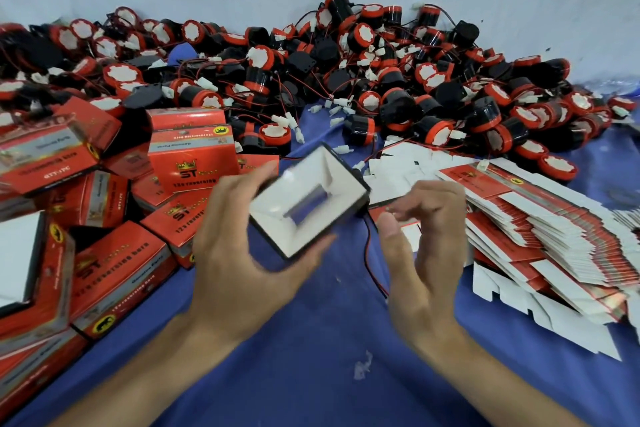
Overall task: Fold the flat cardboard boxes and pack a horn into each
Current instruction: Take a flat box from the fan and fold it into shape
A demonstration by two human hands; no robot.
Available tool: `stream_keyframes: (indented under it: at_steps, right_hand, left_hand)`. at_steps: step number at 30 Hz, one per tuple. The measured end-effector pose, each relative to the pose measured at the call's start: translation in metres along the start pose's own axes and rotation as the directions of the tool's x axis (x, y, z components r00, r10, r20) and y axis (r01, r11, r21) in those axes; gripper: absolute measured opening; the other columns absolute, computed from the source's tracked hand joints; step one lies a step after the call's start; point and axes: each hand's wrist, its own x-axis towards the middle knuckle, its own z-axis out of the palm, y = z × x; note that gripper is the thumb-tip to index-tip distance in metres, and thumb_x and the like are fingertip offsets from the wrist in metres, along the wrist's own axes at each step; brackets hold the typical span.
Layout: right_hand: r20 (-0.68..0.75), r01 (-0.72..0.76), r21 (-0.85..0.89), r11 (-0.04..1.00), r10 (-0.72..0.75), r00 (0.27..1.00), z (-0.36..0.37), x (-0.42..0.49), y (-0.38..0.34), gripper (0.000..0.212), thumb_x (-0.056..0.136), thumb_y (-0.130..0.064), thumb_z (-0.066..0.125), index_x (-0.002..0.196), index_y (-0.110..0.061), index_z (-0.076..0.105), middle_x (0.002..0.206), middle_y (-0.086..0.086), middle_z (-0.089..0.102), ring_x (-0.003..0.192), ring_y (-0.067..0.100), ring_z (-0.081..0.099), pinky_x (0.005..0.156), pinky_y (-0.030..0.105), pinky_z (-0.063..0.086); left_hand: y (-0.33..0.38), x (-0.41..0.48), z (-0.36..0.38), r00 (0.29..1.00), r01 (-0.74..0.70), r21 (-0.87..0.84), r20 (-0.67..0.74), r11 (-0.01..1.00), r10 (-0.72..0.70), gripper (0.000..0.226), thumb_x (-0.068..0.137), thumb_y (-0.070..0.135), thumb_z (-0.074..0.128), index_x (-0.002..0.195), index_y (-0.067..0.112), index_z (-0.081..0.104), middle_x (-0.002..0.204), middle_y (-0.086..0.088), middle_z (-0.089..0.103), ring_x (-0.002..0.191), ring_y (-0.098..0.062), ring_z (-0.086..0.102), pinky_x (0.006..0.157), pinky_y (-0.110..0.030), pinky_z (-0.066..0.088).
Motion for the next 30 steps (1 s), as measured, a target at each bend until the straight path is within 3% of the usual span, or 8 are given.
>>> stream_keyframes:
  at_steps: [3,5,11,19,23,25,27,30]
  right_hand:
    - [0.140,-0.231,0.046,0.972,0.222,0.965,0.005,-0.005,-0.012,0.031,0.086,-0.039,0.053,0.072,-0.012,0.061,0.068,-0.008,0.059,0.066,0.006,0.054,0.063,0.014,0.038]
    - [0.318,-0.468,0.194,0.862,0.396,0.862,0.012,-0.008,-0.018,0.030,0.076,-0.046,0.062,0.083,-0.017,0.069,0.081,-0.008,0.070,0.078,0.005,0.065,0.069,0.014,0.046]
    - [0.448,-0.701,0.529,0.478,0.544,0.709,0.012,-0.005,-0.017,0.019,0.057,-0.028,0.079,0.073,-0.022,0.070,0.083,0.003,0.071,0.074,0.013,0.065,0.063,0.019,0.050]
    - [0.452,-0.699,0.539,0.469,0.540,0.710,0.013,-0.008,-0.017,0.032,0.062,-0.012,0.076,0.088,-0.030,0.071,0.092,0.003,0.073,0.088,0.018,0.070,0.071,0.021,0.053]
    - [0.537,-0.704,0.476,0.527,0.460,0.707,0.008,-0.003,-0.015,0.030,0.068,-0.006,0.072,0.091,-0.025,0.071,0.087,-0.001,0.073,0.082,0.014,0.070,0.065,0.019,0.052]
    - [0.501,-0.559,0.299,0.774,0.371,0.782,0.006,0.002,-0.013,0.028,0.068,-0.006,0.071,0.090,-0.023,0.064,0.079,-0.005,0.070,0.077,0.008,0.067,0.064,0.017,0.051]
    - [0.513,0.017,-0.110,0.994,0.043,0.857,0.001,0.014,-0.006,0.027,0.064,-0.003,0.071,0.082,-0.016,0.055,0.068,-0.004,0.061,0.064,0.014,0.060,0.054,0.020,0.045]
    - [0.770,0.628,-0.376,0.682,-0.148,0.621,0.002,0.025,0.000,0.032,0.058,0.007,0.067,0.086,-0.008,0.059,0.072,0.006,0.060,0.063,0.033,0.059,0.053,0.036,0.050]
  left_hand:
    - [0.001,-0.002,0.002,0.992,0.043,0.041,-0.117,0.998,-0.038,0.067,0.073,0.033,0.074,0.125,-0.001,0.049,0.116,-0.005,0.044,0.109,-0.005,0.044,0.096,-0.010,0.035]
    - [0.002,-0.006,0.005,0.992,0.047,0.026,-0.120,0.999,-0.043,0.067,0.071,0.032,0.074,0.124,-0.002,0.049,0.116,-0.006,0.043,0.109,-0.004,0.044,0.095,-0.009,0.035]
    - [0.004,-0.012,0.013,0.988,0.154,-0.182,0.045,0.971,-0.148,0.066,0.068,0.039,0.070,0.124,0.033,0.037,0.115,0.011,0.042,0.109,0.003,0.047,0.089,-0.008,0.037]
    - [0.001,-0.020,0.018,0.965,0.233,-0.214,0.175,0.949,-0.197,0.068,0.062,0.041,0.073,0.119,0.023,0.040,0.111,0.005,0.047,0.106,-0.005,0.053,0.081,-0.011,0.044]
    - [-0.003,-0.017,0.011,0.849,0.386,-0.299,0.484,0.873,-0.210,0.064,0.067,0.047,0.071,0.119,0.027,0.040,0.115,0.006,0.054,0.108,-0.013,0.057,0.084,-0.033,0.053]
    - [-0.007,-0.012,0.007,0.759,0.490,-0.387,0.630,0.781,-0.165,0.063,0.071,0.045,0.068,0.125,0.033,0.038,0.124,0.001,0.053,0.117,-0.017,0.053,0.095,-0.040,0.048]
    - [-0.012,-0.004,0.004,0.776,0.543,-0.465,0.596,0.699,-0.207,0.074,0.064,0.049,0.070,0.128,0.030,0.038,0.128,0.003,0.052,0.123,-0.016,0.050,0.103,-0.040,0.040]
    - [-0.015,0.006,0.003,0.834,0.526,-0.494,0.457,0.692,-0.308,0.085,0.058,0.047,0.067,0.134,0.026,0.036,0.129,0.006,0.053,0.123,-0.010,0.051,0.102,-0.033,0.043]
